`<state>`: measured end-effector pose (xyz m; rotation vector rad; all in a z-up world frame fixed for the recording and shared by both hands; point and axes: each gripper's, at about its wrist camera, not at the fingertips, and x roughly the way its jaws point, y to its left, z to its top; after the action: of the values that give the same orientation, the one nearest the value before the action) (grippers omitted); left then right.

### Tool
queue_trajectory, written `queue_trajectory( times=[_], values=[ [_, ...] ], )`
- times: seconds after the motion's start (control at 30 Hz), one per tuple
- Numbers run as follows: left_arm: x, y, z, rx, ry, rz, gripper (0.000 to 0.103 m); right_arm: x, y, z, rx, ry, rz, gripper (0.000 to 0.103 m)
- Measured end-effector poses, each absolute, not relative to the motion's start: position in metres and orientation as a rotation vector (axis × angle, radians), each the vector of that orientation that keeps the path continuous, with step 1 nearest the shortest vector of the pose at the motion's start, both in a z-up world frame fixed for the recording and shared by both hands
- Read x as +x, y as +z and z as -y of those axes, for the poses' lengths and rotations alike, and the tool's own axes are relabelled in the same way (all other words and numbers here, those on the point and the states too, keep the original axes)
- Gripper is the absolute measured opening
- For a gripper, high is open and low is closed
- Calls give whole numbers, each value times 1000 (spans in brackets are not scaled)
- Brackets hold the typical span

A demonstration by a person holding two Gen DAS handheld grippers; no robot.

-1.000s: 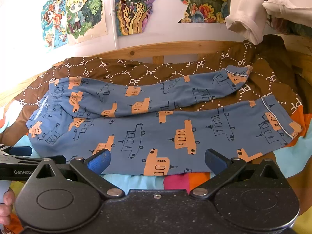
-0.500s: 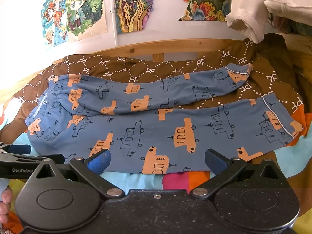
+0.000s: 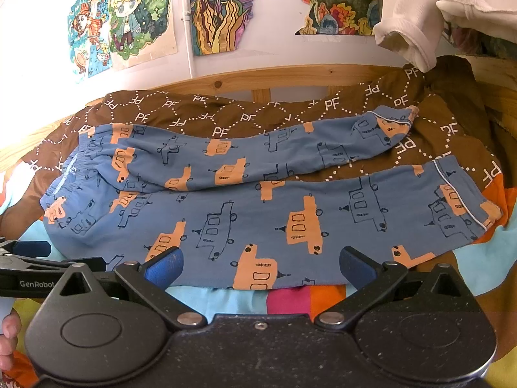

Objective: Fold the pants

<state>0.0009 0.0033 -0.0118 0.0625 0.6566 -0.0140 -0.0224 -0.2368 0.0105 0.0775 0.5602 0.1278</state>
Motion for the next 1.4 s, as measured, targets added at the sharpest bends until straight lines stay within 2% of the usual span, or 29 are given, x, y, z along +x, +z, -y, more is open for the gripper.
queue_trajectory(
  times=[0.5, 0.73, 1.03, 1.2, 1.4],
  values=[
    [22, -6, -9, 33, -57, -666, 103, -9, 14, 243, -24, 149, -513, 102],
    [70, 27, -27, -23, -88, -592, 103, 27, 32, 262, -106, 241, -388, 102],
    [153, 84, -52, 51, -90, -492, 103, 101, 57, 281, -255, 380, -345, 102],
    [195, 100, -57, 177, -50, -437, 103, 156, 70, 281, -309, 498, -423, 102],
    [246, 91, -70, 311, -90, -556, 103, 237, 78, 274, -253, 550, -584, 102]
  ],
)
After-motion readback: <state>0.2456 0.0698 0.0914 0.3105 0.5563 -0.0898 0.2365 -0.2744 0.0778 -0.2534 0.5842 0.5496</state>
